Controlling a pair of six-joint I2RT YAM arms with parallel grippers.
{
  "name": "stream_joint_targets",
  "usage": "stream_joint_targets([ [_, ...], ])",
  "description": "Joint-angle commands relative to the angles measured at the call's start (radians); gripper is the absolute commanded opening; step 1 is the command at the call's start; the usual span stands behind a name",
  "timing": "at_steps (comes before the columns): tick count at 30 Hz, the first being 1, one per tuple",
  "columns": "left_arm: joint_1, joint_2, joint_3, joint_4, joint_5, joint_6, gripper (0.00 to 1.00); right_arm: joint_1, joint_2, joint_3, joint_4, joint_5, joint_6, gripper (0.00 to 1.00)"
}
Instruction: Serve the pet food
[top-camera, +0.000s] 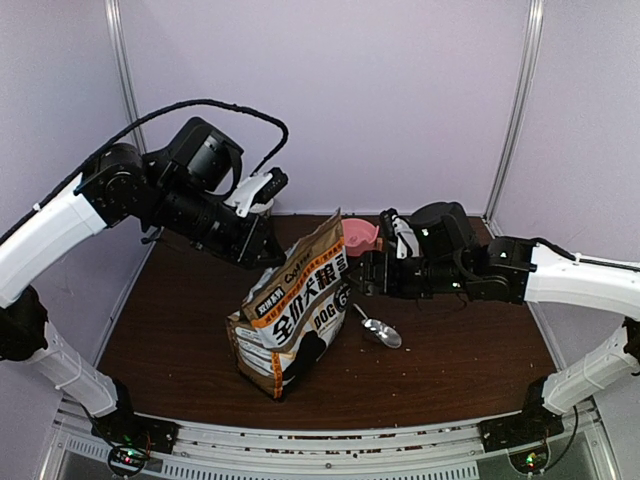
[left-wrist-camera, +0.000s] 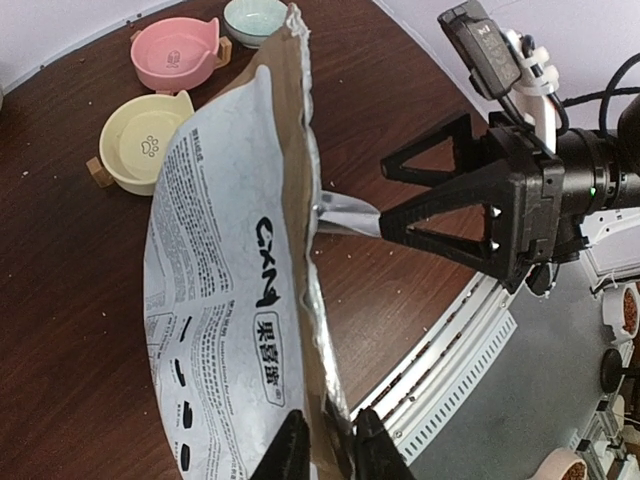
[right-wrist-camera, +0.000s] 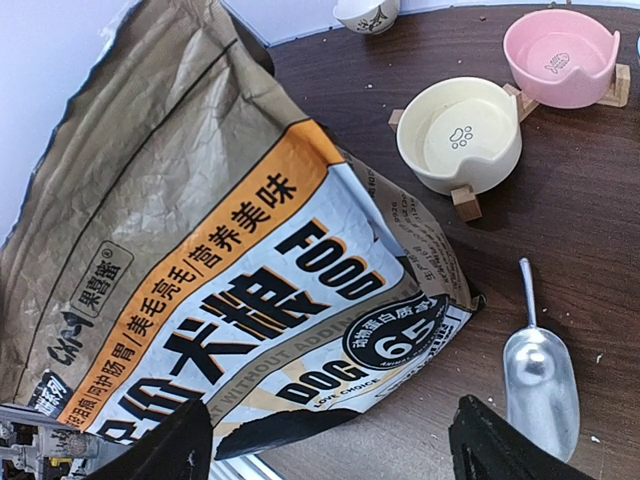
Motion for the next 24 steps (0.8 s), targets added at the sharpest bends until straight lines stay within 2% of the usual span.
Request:
stream_joint_targets([
  [1, 0.006, 0.011, 0.020, -0.009, -0.023, 0.019, 0.19, 0.006, -0.031, -0.008, -0.012, 0.029, 0.008, 0.83],
  [8, 0.006, 0.013, 0.021, -0.008, -0.030, 0.014, 0.15, 0.007, -0.034, -0.008, -0.013, 0.031, 0.006, 0.83],
  [11, 0.008, 0.002, 0.023, 0.005, -0.030, 0.012, 0.19, 0.008, -0.032, -0.011, -0.016, 0.033, 0.006, 0.83],
  [20, 0.011, 0.013, 0.000, 0.007, 0.022, 0.010, 0.21, 0.013, -0.040, -0.003, -0.003, 0.031, 0.003, 0.83],
  [24, 0.013, 0.012, -0.024, 0.028, 0.069, 0.010, 0.21, 0.014, 0.002, -0.019, 0.010, 0.034, 0.006, 0.76],
])
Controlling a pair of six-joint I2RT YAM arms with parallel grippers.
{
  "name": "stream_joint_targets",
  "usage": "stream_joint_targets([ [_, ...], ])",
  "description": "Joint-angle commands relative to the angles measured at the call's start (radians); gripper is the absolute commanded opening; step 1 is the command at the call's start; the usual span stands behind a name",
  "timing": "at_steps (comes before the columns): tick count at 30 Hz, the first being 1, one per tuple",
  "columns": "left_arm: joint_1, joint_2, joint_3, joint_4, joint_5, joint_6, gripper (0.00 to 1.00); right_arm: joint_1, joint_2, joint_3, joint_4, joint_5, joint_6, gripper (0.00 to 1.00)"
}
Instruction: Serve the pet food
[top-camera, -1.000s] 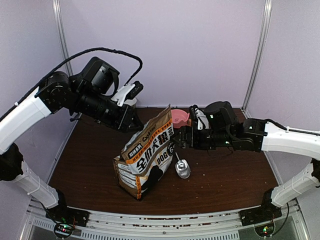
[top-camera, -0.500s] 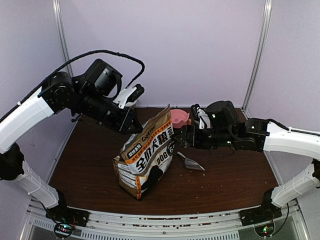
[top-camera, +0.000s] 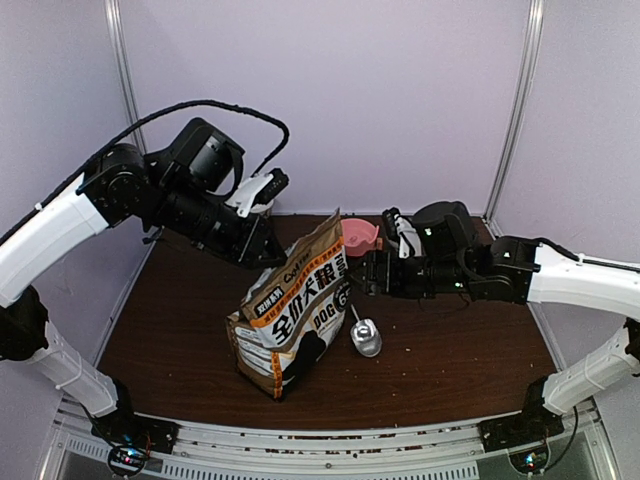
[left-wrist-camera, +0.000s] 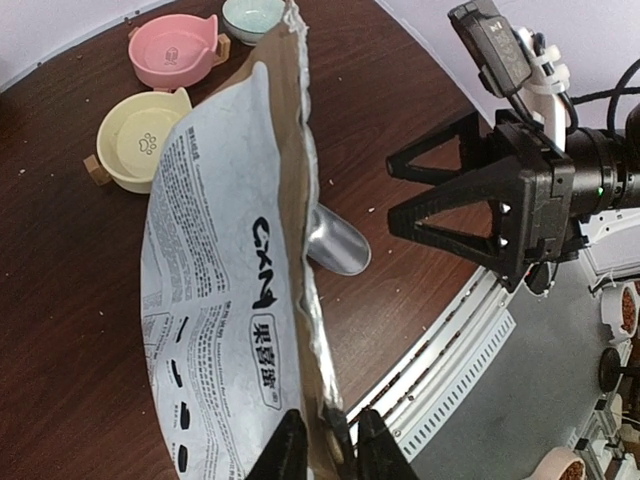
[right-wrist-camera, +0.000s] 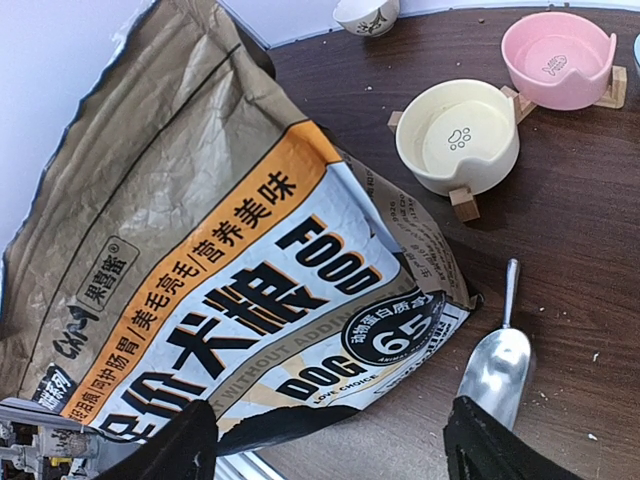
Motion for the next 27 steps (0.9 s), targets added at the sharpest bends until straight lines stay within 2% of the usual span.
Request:
stream_joint_targets([
  [1, 0.006, 0.005, -0.037, 0.037, 0.070, 0.006, 0.21, 0.008, 0.031, -0.024, 0.028, 0.024, 0.011, 0.74],
  [7, 0.006, -0.003, -0.111, 0.067, 0.145, 0.002, 0.15, 0.011, 0.117, -0.075, 0.136, -0.025, 0.034, 0.70],
  [11, 0.005, -0.011, -0.175, 0.133, 0.221, -0.008, 0.00, 0.010, 0.194, -0.072, 0.199, -0.030, 0.029, 0.70],
  [16, -0.018, -0.047, -0.243, 0.334, 0.293, -0.040, 0.00, 0.004, 0.298, -0.013, 0.223, -0.022, -0.013, 0.69],
  [27, -0.114, 0.007, -0.231, 0.696, 0.243, -0.126, 0.00, -0.026, 0.478, 0.222, 0.200, -0.127, -0.143, 0.68],
])
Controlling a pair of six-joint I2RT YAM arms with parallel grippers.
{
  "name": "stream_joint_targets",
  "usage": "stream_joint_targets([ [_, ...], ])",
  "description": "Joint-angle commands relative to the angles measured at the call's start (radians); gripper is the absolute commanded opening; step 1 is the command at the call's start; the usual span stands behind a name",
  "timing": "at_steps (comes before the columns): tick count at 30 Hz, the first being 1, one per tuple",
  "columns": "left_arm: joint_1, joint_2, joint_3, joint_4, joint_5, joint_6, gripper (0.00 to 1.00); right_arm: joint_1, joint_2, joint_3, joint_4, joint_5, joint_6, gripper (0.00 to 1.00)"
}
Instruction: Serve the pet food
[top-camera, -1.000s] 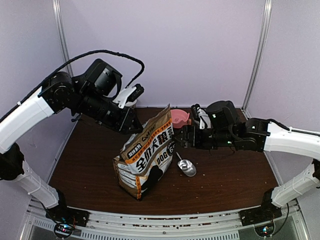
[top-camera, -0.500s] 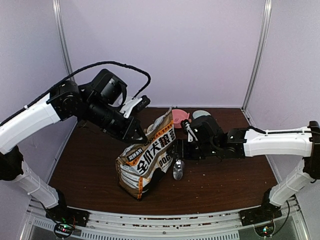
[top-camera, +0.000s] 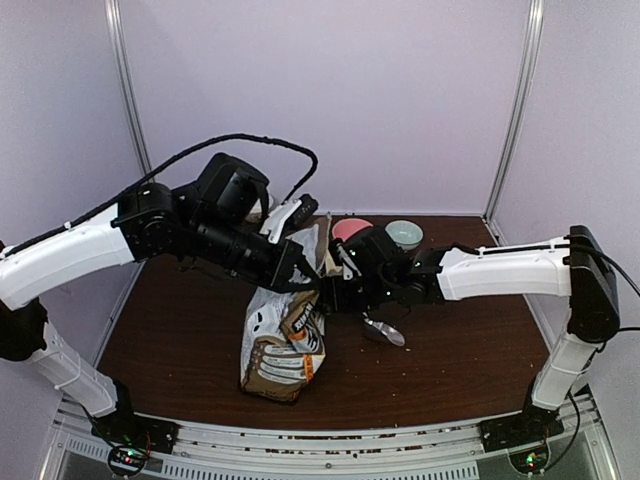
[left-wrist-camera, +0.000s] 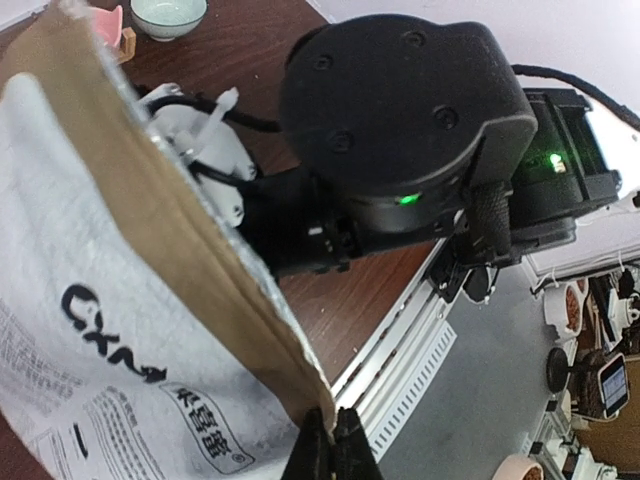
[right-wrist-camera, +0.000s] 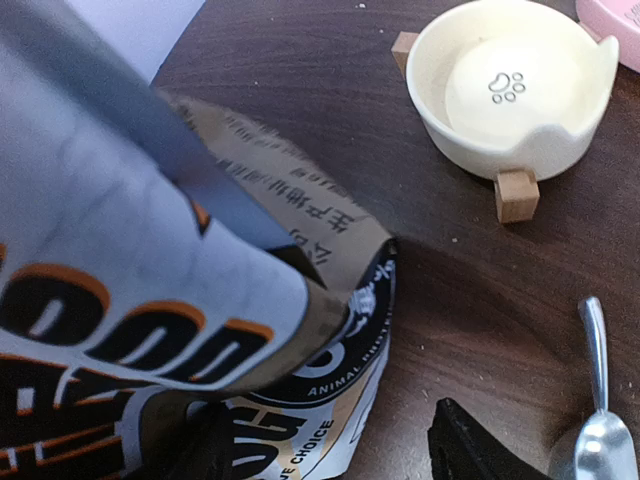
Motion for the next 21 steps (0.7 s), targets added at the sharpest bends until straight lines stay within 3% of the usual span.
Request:
stream_joint_targets([
  [1, -0.065, 0.024, 0.008, 0.371, 0.076, -0.053, 0.00, -0.006, 0.054, 0.115, 0.048, -0.043, -0.064, 0.68],
  [8, -0.065, -0.025, -0.077, 0.394, -0.109, -0.126, 0.00, -0.017, -0.047, 0.107, -0.040, -0.022, -0.073, 0.70],
  [12, -0.065, -0.070, -0.134, 0.411, -0.127, -0.144, 0.00, -0.030, -0.156, 0.091, -0.140, -0.007, -0.038, 0.72],
  [16, -0.062, -0.137, -0.150, 0.356, -0.182, -0.122, 0.38, -0.031, -0.270, 0.083, -0.185, -0.036, 0.009, 0.72],
  [18, -0.046, -0.166, -0.151, 0.313, -0.203, -0.114, 0.45, -0.029, -0.315, 0.080, -0.188, -0.054, 0.045, 0.72],
  [21, -0.004, -0.210, -0.169, 0.269, -0.231, -0.118, 0.47, -0.023, -0.361, 0.079, -0.169, -0.093, 0.099, 0.67],
])
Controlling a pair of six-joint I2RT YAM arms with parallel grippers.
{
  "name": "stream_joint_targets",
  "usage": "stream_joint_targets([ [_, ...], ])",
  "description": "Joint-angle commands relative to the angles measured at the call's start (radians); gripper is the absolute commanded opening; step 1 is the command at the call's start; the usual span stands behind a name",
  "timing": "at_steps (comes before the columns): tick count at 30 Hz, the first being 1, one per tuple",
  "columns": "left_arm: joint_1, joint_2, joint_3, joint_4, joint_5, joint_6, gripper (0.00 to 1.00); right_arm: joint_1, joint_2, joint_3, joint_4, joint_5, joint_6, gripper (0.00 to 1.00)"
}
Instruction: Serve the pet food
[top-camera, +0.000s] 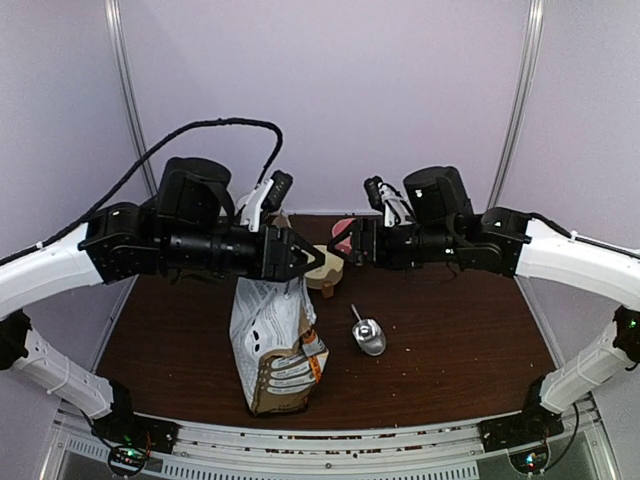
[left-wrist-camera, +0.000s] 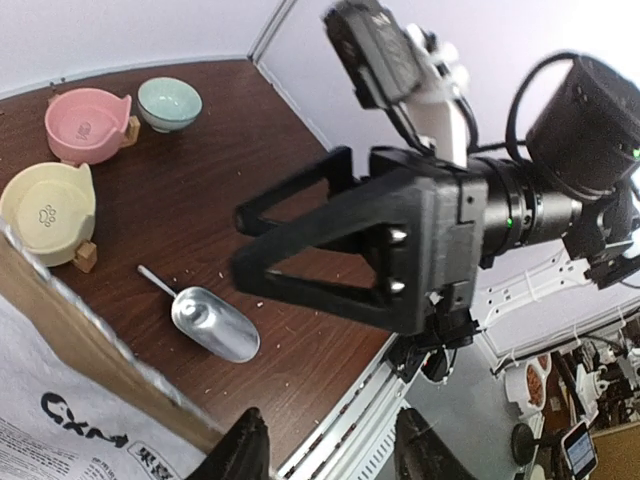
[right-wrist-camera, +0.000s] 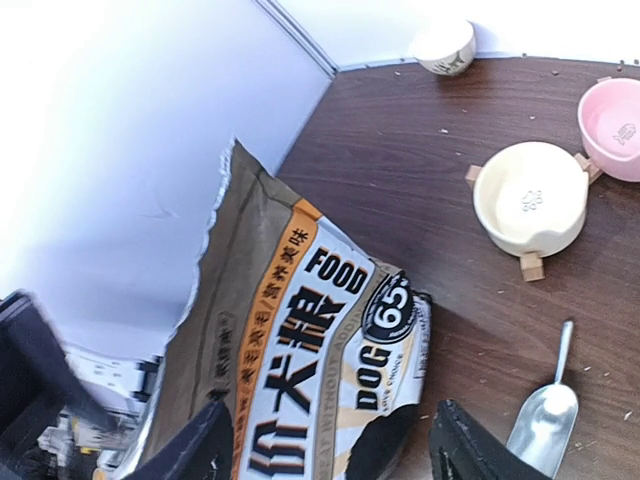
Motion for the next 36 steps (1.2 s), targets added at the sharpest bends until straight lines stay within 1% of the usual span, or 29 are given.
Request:
stream_joint_targets([
  [1, 0.054, -0.078, -0.031, 0.004, -0.066, 0.006, 0.47, 0.010, -0.049, -0.001, -0.016, -0.063, 0.097, 0.66],
  [5, 0.096, -0.119, -0.068, 0.006, -0.059, -0.009, 0.50, 0.056, -0.053, 0.039, -0.026, -0.076, 0.130, 0.63],
  [9, 0.106, -0.144, -0.091, 0.002, -0.071, -0.016, 0.55, 0.104, -0.035, 0.091, -0.055, -0.071, 0.141, 0.58],
  [11, 0.107, -0.161, -0.103, -0.002, -0.081, -0.021, 0.57, 0.127, -0.015, 0.122, -0.074, -0.073, 0.144, 0.55],
  [19, 0.110, -0.194, -0.147, 0.003, -0.061, -0.039, 0.57, 0.210, 0.073, 0.247, -0.147, -0.073, 0.130, 0.45],
  [24, 0.110, -0.196, -0.155, 0.002, -0.045, -0.041, 0.57, 0.251, 0.131, 0.327, -0.224, -0.027, 0.100, 0.40],
  [30, 0.110, -0.199, -0.170, 0.008, -0.034, -0.046, 0.57, 0.272, 0.179, 0.389, -0.298, 0.021, 0.084, 0.33],
  [36, 0.110, -0.206, -0.177, 0.009, -0.034, -0.047, 0.57, 0.284, 0.201, 0.420, -0.331, 0.040, 0.077, 0.31],
])
